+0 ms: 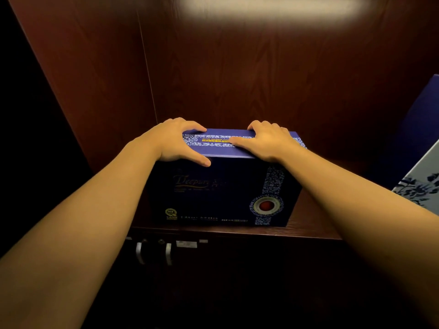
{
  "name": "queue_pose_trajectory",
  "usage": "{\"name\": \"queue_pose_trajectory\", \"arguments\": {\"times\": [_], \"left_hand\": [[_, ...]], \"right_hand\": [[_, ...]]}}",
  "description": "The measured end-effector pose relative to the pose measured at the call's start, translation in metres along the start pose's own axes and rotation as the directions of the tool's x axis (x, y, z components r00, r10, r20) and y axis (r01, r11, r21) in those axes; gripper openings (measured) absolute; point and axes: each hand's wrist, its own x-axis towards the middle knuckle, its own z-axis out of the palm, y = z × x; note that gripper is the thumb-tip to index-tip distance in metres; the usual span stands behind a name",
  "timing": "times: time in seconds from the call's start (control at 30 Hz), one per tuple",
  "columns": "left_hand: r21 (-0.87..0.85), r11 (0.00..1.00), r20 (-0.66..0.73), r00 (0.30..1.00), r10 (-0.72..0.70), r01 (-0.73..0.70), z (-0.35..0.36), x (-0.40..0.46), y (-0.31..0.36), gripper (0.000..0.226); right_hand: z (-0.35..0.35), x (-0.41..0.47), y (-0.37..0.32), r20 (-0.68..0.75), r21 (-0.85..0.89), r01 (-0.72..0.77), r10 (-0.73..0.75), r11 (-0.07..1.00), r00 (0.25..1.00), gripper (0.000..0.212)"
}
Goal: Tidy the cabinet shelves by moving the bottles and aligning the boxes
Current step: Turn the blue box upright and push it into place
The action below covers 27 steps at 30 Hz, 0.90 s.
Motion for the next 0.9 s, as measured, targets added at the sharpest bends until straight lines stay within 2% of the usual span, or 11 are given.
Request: {"name": "queue_pose_trajectory", "arguments": {"times": [0.33,0.4,0.53,0.6,0.73,0.83,0.9], "left_hand": [[0.017,0.999,-0.010,0.999,0.039,-0.039,-0.002,-0.001,0.002,0.115],[0.054,0.997,-0.040,0.998,0.054,-0.051,-0.001,-0.005,0.004,0.115],[0.203,0.979,-0.145,0.988,0.051,-0.021,0.007,-0.021,0.010,0.107],[0.262,0.965,-0.217,0.974,0.064,-0.005,0.018,-0.033,0.017,0.097],[0.253,0.967,-0.354,0.931,0.088,0.005,0.044,-0.062,0.047,0.065],[0.259,0.965,-0.413,0.907,0.078,0.034,0.064,-0.083,0.099,0.043],[0.265,0.964,-0.397,0.913,0.094,0.017,0.077,-0.094,0.145,0.029]], "right_hand": [[-0.003,-0.008,-0.005,-0.017,0.022,-0.027,0.028,0.999,0.999,0.095],[-0.004,-0.014,-0.003,-0.073,0.047,0.009,-0.005,0.999,0.997,0.084],[-0.004,-0.027,-0.003,-0.204,0.113,0.164,-0.138,0.980,0.969,0.037],[-0.003,-0.038,-0.002,-0.247,0.104,0.228,-0.197,0.968,0.949,0.032],[0.002,-0.074,0.014,-0.324,0.088,0.398,-0.352,0.913,0.878,0.024],[-0.009,-0.116,0.046,-0.323,0.012,0.467,-0.438,0.884,0.839,0.018],[-0.019,-0.149,0.075,-0.324,-0.031,0.471,-0.455,0.881,0.829,0.018]]}}
